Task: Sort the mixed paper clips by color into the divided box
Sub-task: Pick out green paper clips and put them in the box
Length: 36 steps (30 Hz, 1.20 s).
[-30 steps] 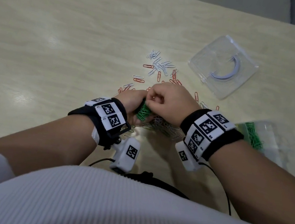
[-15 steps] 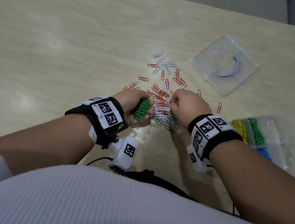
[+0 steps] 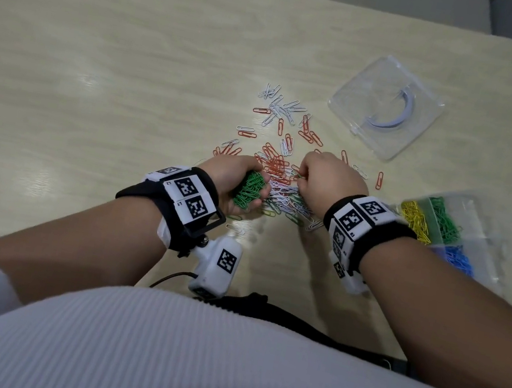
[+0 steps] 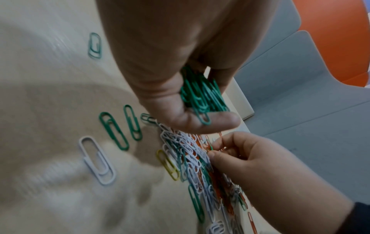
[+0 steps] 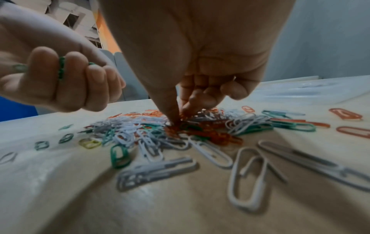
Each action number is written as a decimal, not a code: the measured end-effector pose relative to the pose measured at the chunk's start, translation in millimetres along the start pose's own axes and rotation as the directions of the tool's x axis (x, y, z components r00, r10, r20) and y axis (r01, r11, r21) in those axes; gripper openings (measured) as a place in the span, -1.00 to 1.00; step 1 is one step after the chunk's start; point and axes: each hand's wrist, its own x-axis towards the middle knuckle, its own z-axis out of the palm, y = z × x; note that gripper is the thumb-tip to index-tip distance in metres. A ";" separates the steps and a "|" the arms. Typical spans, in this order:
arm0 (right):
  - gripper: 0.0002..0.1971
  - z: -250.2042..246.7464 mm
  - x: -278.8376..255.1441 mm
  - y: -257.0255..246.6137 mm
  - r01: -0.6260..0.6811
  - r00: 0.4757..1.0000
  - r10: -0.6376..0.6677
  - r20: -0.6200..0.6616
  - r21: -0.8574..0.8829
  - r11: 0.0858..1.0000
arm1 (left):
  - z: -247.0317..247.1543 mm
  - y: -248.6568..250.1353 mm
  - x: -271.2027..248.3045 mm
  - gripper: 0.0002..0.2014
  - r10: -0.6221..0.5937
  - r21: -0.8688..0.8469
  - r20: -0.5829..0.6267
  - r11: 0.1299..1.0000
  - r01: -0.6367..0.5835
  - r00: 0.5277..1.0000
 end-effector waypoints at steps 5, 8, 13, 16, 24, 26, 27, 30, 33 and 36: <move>-0.87 -7.9 -4.7 1.9 0.008 0.997 0.000 -0.078 0.098 0.995 | -1.7 1.0 1.0 -0.70 -0.001 0.000 -0.006 1.000 0.001 1.000; -0.94 -14.4 -8.2 1.9 0.013 0.998 0.001 -0.062 0.228 0.973 | 1.1 1.2 1.1 -0.70 0.009 0.008 -0.011 1.000 -0.009 1.000; -0.85 -15.6 -11.0 3.8 -0.015 0.995 0.058 -0.083 0.446 0.895 | 3.4 1.0 1.3 -0.70 0.012 0.011 -0.013 1.000 -0.012 1.000; -0.75 -15.6 -11.7 4.0 -0.017 0.995 0.062 -0.078 0.476 0.879 | 3.7 0.7 1.1 -0.71 0.018 0.025 -0.012 1.000 -0.017 1.000; -0.72 -19.1 -11.1 4.9 0.000 0.999 0.012 -0.031 0.372 0.928 | 4.6 0.9 2.3 -0.71 0.013 0.037 -0.014 0.999 -0.013 1.000; -0.73 -20.9 -10.2 4.4 0.018 0.999 -0.003 -0.043 0.348 0.937 | 5.1 1.3 2.2 -0.70 0.016 0.036 -0.011 0.999 -0.016 1.000; -0.73 -20.9 -9.2 5.0 0.021 0.999 -0.005 -0.046 0.343 0.939 | 5.4 1.6 2.1 -0.70 0.018 0.036 -0.010 0.999 -0.018 1.000; -0.75 -19.6 -6.0 7.6 0.005 0.998 0.016 -0.066 0.313 0.950 | 5.8 2.4 1.6 -0.70 0.026 0.035 -0.018 0.999 -0.025 0.999; -0.79 -23.0 -6.5 6.3 0.040 0.991 0.008 -0.133 0.357 0.933 | 5.9 2.2 2.5 -0.70 0.022 0.028 -0.022 0.999 -0.022 0.999; -0.87 -31.1 -12.3 -6.0 0.121 0.991 -0.070 -0.116 0.527 0.841 | 7.1 1.8 3.3 -0.72 0.016 0.018 -0.030 1.000 -0.015 0.999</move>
